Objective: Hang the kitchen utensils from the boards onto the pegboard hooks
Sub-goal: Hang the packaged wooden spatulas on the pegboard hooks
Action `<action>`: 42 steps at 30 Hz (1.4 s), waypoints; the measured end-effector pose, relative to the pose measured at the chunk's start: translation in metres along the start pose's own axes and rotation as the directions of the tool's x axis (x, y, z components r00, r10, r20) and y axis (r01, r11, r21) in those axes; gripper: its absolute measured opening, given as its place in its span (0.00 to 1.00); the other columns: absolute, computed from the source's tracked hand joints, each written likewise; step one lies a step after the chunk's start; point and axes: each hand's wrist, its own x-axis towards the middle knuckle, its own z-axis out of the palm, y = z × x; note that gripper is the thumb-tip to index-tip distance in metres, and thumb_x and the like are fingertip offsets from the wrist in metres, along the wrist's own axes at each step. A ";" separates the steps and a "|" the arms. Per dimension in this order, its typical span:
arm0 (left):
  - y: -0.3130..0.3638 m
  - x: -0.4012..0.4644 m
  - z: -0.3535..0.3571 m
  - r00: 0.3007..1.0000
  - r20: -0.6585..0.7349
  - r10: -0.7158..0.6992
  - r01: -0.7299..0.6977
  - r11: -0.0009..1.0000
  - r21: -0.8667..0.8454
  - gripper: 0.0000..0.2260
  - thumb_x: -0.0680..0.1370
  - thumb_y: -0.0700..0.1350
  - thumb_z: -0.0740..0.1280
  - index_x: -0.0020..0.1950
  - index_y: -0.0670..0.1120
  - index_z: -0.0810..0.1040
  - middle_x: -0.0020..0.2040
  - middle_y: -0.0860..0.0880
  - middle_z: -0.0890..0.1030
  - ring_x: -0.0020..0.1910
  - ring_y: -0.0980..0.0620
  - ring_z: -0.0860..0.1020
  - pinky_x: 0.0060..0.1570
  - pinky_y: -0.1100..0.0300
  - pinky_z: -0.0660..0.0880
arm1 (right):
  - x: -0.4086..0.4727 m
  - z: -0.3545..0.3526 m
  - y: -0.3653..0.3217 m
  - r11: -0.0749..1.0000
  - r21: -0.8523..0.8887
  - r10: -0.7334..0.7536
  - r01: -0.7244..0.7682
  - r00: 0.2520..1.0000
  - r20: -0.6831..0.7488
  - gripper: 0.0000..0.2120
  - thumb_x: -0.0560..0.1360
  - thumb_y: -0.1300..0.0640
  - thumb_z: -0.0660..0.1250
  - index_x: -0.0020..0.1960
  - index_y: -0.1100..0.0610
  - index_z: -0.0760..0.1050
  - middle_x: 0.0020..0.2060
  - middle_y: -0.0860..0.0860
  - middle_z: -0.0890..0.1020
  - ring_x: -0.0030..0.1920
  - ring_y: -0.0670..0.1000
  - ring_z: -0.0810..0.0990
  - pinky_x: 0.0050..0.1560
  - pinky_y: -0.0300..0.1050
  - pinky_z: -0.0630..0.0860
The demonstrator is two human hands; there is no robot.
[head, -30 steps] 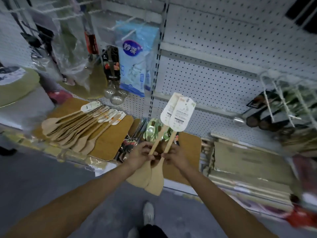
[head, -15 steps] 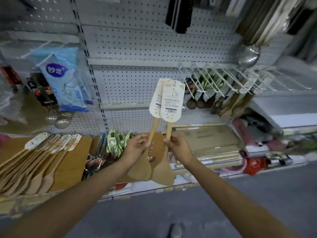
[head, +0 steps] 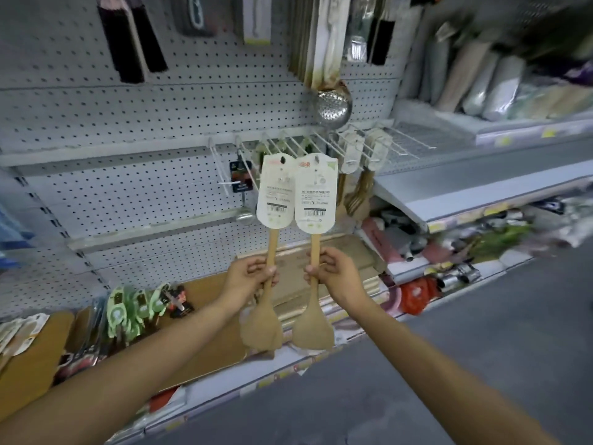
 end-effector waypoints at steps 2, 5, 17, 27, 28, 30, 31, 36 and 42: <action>0.005 0.008 0.042 1.000 0.017 0.013 -0.012 1.000 -0.012 0.06 0.76 0.32 0.70 0.48 0.41 0.81 0.39 0.46 0.85 0.36 0.52 0.85 0.40 0.63 0.83 | 0.003 -0.044 0.000 1.000 0.003 -0.013 0.013 1.000 -0.007 0.07 0.74 0.70 0.69 0.51 0.65 0.75 0.38 0.59 0.80 0.38 0.59 0.81 0.44 0.54 0.81; 0.012 0.022 0.101 0.998 0.037 0.042 -0.042 0.999 0.002 0.04 0.75 0.33 0.72 0.47 0.40 0.82 0.39 0.46 0.86 0.38 0.52 0.85 0.47 0.58 0.83 | 0.008 -0.102 -0.001 1.000 0.024 -0.003 0.004 1.000 -0.018 0.06 0.74 0.69 0.69 0.50 0.64 0.75 0.40 0.62 0.79 0.37 0.59 0.82 0.46 0.57 0.81; 0.027 0.079 0.251 0.990 0.129 0.050 -0.056 0.998 0.039 0.03 0.79 0.35 0.68 0.48 0.42 0.80 0.39 0.46 0.86 0.40 0.50 0.85 0.43 0.55 0.82 | 0.038 -0.259 0.019 0.994 0.113 0.025 -0.008 0.988 -0.151 0.03 0.77 0.64 0.68 0.47 0.64 0.75 0.38 0.62 0.77 0.35 0.58 0.80 0.40 0.50 0.81; 0.019 0.153 0.300 0.973 0.223 0.052 -0.062 0.997 0.038 0.05 0.79 0.36 0.68 0.50 0.44 0.81 0.44 0.44 0.86 0.45 0.44 0.85 0.49 0.45 0.81 | 0.094 -0.321 0.046 0.998 0.027 0.059 -0.055 0.986 -0.158 0.11 0.77 0.66 0.66 0.60 0.62 0.74 0.44 0.65 0.82 0.41 0.62 0.83 0.44 0.49 0.82; 0.018 0.161 0.302 0.973 0.224 0.051 -0.060 0.998 0.035 0.04 0.79 0.37 0.68 0.51 0.44 0.81 0.44 0.43 0.86 0.45 0.44 0.86 0.49 0.44 0.81 | 0.102 -0.325 0.046 0.998 0.035 0.065 -0.060 0.984 -0.165 0.09 0.78 0.66 0.66 0.58 0.62 0.75 0.42 0.64 0.83 0.40 0.61 0.83 0.43 0.48 0.82; 0.017 0.178 0.306 0.974 0.223 0.047 -0.056 0.998 0.032 0.04 0.79 0.37 0.69 0.51 0.44 0.81 0.45 0.43 0.86 0.45 0.43 0.86 0.51 0.42 0.80 | 0.118 -0.330 0.047 0.996 0.036 0.085 -0.080 0.979 -0.183 0.04 0.80 0.64 0.63 0.53 0.62 0.76 0.38 0.60 0.82 0.38 0.57 0.82 0.41 0.46 0.81; 0.015 0.185 0.307 0.975 0.218 0.039 -0.046 0.999 0.029 0.04 0.79 0.38 0.69 0.51 0.44 0.81 0.45 0.43 0.86 0.44 0.43 0.85 0.51 0.41 0.80 | 0.125 -0.332 0.046 0.995 0.028 0.095 -0.091 0.978 -0.183 0.05 0.81 0.64 0.62 0.51 0.62 0.76 0.36 0.59 0.82 0.37 0.55 0.82 0.41 0.45 0.81; 0.017 0.215 0.309 0.969 0.247 0.031 -0.049 0.997 0.064 0.04 0.79 0.39 0.70 0.51 0.45 0.82 0.45 0.44 0.86 0.46 0.45 0.86 0.51 0.44 0.82 | 0.161 -0.339 0.047 0.993 -0.007 0.112 -0.116 0.975 -0.192 0.09 0.81 0.61 0.62 0.45 0.63 0.77 0.34 0.57 0.81 0.34 0.50 0.80 0.37 0.40 0.79; 0.015 0.228 0.310 0.970 0.241 0.031 -0.049 0.996 0.069 0.05 0.78 0.37 0.70 0.51 0.45 0.83 0.45 0.44 0.86 0.48 0.47 0.86 0.52 0.46 0.82 | 0.198 -0.354 0.062 0.988 -0.012 0.149 -0.156 0.963 -0.225 0.09 0.80 0.61 0.64 0.46 0.67 0.77 0.35 0.63 0.82 0.36 0.58 0.82 0.42 0.54 0.82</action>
